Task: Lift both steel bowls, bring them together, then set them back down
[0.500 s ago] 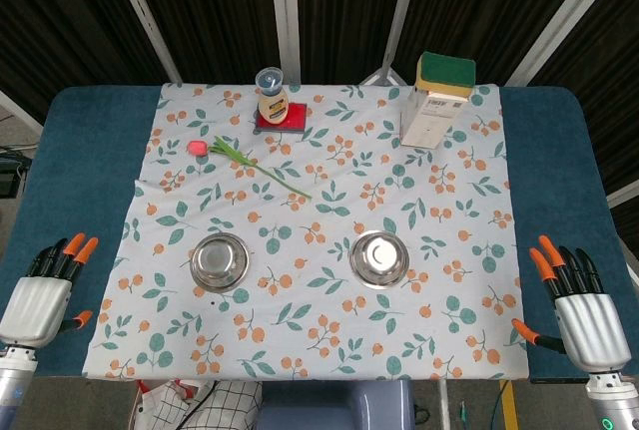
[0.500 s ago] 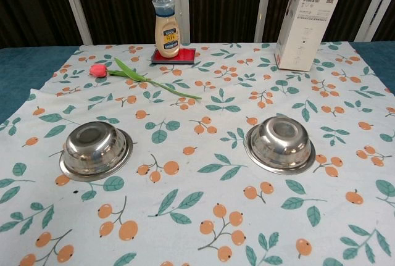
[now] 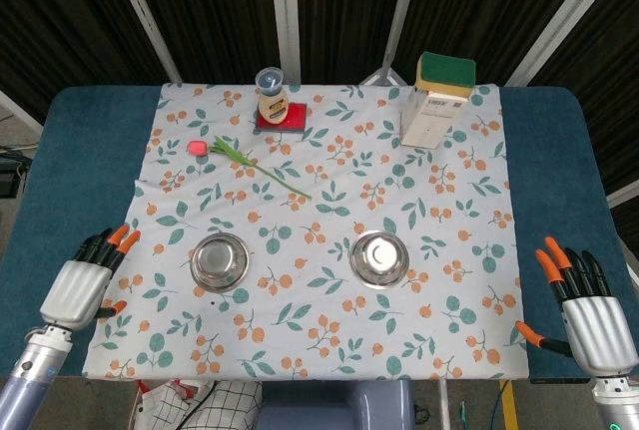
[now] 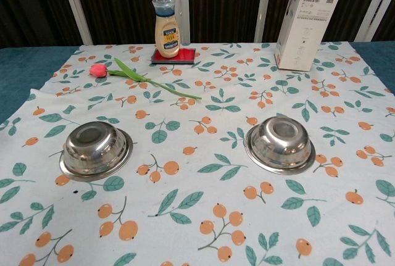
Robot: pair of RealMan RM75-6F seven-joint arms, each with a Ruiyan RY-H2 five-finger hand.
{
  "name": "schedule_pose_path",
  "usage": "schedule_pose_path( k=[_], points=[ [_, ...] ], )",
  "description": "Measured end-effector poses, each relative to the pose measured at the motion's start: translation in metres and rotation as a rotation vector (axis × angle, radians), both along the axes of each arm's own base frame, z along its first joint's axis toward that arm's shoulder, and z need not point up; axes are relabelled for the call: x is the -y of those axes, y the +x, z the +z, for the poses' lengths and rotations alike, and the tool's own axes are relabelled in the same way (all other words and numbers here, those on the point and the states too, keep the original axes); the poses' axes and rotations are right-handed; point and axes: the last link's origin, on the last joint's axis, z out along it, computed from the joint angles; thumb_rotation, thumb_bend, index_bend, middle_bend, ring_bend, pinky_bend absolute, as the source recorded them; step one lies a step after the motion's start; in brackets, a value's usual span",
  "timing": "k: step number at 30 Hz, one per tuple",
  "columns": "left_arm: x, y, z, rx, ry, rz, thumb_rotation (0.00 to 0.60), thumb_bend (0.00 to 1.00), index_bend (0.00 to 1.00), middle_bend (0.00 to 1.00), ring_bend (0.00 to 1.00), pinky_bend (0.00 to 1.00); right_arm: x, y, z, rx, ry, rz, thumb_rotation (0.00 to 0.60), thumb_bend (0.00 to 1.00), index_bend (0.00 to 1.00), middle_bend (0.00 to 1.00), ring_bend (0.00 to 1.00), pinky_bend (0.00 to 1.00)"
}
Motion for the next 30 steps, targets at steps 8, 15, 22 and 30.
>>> schedule_pose_path(
  k=[8,15,22,30],
  points=[
    [-0.037,0.035,-0.044,-0.068,-0.055,-0.007,0.600,0.11,0.00,0.00,0.00,0.11,0.000,-0.003,0.009,0.040,0.005,-0.001,0.449,0.15,0.00,0.00,0.00,0.00],
    [-0.056,0.072,-0.088,-0.079,-0.144,0.012,0.600,0.11,0.00,0.00,0.00,0.12,-0.002,-0.006,0.021,0.079,-0.005,0.004,0.452,0.15,0.00,0.00,0.00,0.00],
    [-0.062,0.096,-0.114,-0.087,-0.199,0.018,0.600,0.12,0.00,0.01,0.00,0.15,-0.003,-0.008,0.027,0.098,-0.009,0.007,0.453,0.15,0.00,0.00,0.00,0.00],
    [-0.067,0.100,-0.125,-0.110,-0.208,0.049,0.600,0.20,0.12,0.25,0.16,0.34,-0.004,-0.009,0.029,0.109,-0.010,0.012,0.453,0.15,0.00,0.00,0.00,0.00]
  ],
)
